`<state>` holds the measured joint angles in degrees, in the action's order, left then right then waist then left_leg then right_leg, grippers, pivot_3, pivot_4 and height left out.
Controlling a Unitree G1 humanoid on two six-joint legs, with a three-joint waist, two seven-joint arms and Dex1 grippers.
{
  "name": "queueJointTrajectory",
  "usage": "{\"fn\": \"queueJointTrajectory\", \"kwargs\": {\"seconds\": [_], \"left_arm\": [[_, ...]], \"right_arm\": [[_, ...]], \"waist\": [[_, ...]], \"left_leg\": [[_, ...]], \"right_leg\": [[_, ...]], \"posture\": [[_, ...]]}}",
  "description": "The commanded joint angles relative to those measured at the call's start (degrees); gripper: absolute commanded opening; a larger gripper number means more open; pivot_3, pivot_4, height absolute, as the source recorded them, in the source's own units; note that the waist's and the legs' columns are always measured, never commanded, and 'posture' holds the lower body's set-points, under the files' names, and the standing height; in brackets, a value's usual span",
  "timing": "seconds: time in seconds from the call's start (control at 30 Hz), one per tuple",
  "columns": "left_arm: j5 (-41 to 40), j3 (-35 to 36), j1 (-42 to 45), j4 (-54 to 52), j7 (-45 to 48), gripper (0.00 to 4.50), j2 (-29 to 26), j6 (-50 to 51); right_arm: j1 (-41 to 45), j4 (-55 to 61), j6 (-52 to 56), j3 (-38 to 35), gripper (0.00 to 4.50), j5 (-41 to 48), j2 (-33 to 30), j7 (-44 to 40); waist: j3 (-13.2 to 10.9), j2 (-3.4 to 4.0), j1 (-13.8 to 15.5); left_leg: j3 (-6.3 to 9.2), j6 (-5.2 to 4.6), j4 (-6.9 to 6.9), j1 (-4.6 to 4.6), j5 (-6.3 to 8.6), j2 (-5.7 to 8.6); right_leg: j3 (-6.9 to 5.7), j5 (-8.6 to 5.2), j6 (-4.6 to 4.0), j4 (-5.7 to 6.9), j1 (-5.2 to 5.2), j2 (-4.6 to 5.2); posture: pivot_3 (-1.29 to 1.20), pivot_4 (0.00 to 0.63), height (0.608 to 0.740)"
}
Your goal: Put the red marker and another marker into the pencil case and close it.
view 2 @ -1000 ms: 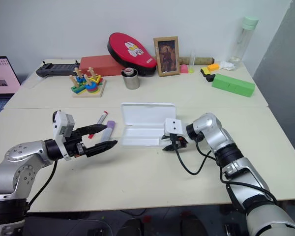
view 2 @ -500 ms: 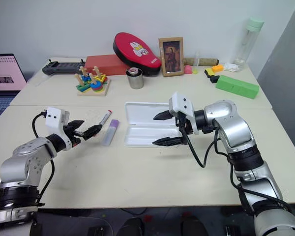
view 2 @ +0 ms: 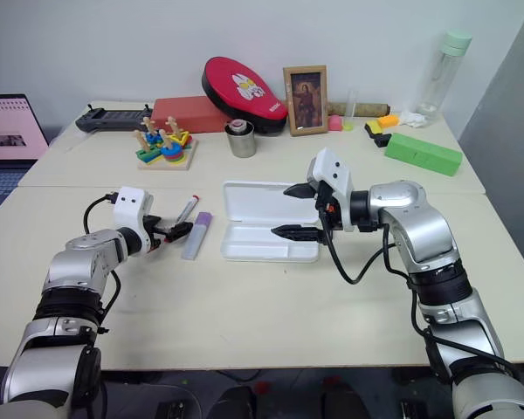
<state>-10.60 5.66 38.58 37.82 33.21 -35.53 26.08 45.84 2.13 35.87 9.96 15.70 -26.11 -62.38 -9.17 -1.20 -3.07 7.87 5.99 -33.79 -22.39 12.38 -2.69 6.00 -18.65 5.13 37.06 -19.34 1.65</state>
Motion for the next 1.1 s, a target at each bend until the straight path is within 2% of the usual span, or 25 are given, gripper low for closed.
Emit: {"fn": "queueJointTrajectory", "kwargs": {"seconds": [0.03, 0.27, 0.3, 0.6, 0.8, 0.9, 1.0, 1.1], "left_arm": [[1.43, -0.73, 2.0, 2.31, 1.53, 3.76, 0.09, -2.76], [1.91, -0.5, 3.15, 4.7, 2.31, 2.43, 0.49, -4.34], [1.95, -0.41, 3.26, 4.86, 2.39, 2.11, 0.53, -4.43], [1.83, 0.65, 3.09, 5.86, 2.41, 0.52, -0.06, -4.86], [1.11, 1.89, 1.78, 3.51, 4.47, 0.43, -2.04, -6.12], [-3.14, 3.27, -0.05, -5.53, 12.77, 0.43, -4.96, -5.39], [-7.32, 3.81, 1.67, -14.9, 23.5, 0.43, -11.33, -3.63], [-9.24, 2.25, 3.35, -19.28, 29.24, 0.43, -14.11, -2.52]], "right_arm": [[0.34, 2.55, 0.18, -2.34, 4.5, 1.85, -0.7, 1.46], [0.61, 2.41, 0.38, -2.52, 4.5, 3.06, -0.91, 3.06], [0.62, 2.44, 0.39, -2.48, 4.5, 3.15, -0.93, 3.1], [0.68, 2.08, -0.1, -2.27, 4.5, 3.39, -1.16, 3.34], [0.28, 2.65, 0.21, -2.97, 4.5, 4.18, -1.91, 3.44], [-0.23, 4.87, 1.99, -5.01, 4.5, 7.01, -3.34, 2.78], [-1.39, 7.81, 3.57, -8.27, 4.5, 10.54, -7.11, 0.52], [-1.73, 8.54, 3.87, -9.45, 4.5, 11.98, -9.51, -0.04]], "waist": [[0.0, 0.0, 0.0], [0.0, 0.0, -0.02], [0.0, 0.0, -0.04], [0.0, 0.0, -0.07], [0.0, 0.0, -0.19], [-0.01, 0.02, -0.21], [-0.02, 0.0, -0.03], [-0.02, 0.0, 0.38]], "left_leg": [[0.0, 0.0, 0.0, 0.0, 0.0, 0.0], [0.02, 0.0, 0.0, -0.01, 0.0, 0.0], [0.02, 0.0, 0.0, 0.0, 0.0, 0.0], [0.02, 0.0, 0.0, 0.0, 0.0, 0.0], [0.02, 0.0, 0.0, 0.0, 0.0, 0.0], [0.02, 0.0, 0.02, -0.04, 0.0, -0.01], [0.05, 0.04, 0.03, -0.36, -0.02, -0.05], [0.12, 0.03, 0.03, -0.42, -0.01, -0.04]], "right_leg": [[-0.01, 0.0, 0.0, 0.0, 0.01, 0.0], [-0.08, 0.0, 0.0, 0.0, 0.01, 0.03], [-0.09, 0.0, 0.0, 0.0, 0.01, 0.03], [-0.11, 0.0, 0.0, 0.01, 0.01, 0.04], [-0.12, 0.0, 0.0, 0.01, -0.01, 0.04], [-0.13, 0.0, 0.0, 0.0, -0.04, 0.04], [-0.22, 0.0, -0.01, 0.0, -0.32, 0.05], [-0.33, 0.0, -0.01, -0.06, -0.32, 0.07]], "posture": [[0.0, 0.15, 0.74], [0.0, 0.15, 0.74], [0.0, 0.15, 0.74], [0.0, 0.15, 0.74], [0.0, 0.15, 0.74], [0.0, 0.15, 0.74], [0.0, 0.15, 0.74], [0.0, 0.15, 0.74]]}}
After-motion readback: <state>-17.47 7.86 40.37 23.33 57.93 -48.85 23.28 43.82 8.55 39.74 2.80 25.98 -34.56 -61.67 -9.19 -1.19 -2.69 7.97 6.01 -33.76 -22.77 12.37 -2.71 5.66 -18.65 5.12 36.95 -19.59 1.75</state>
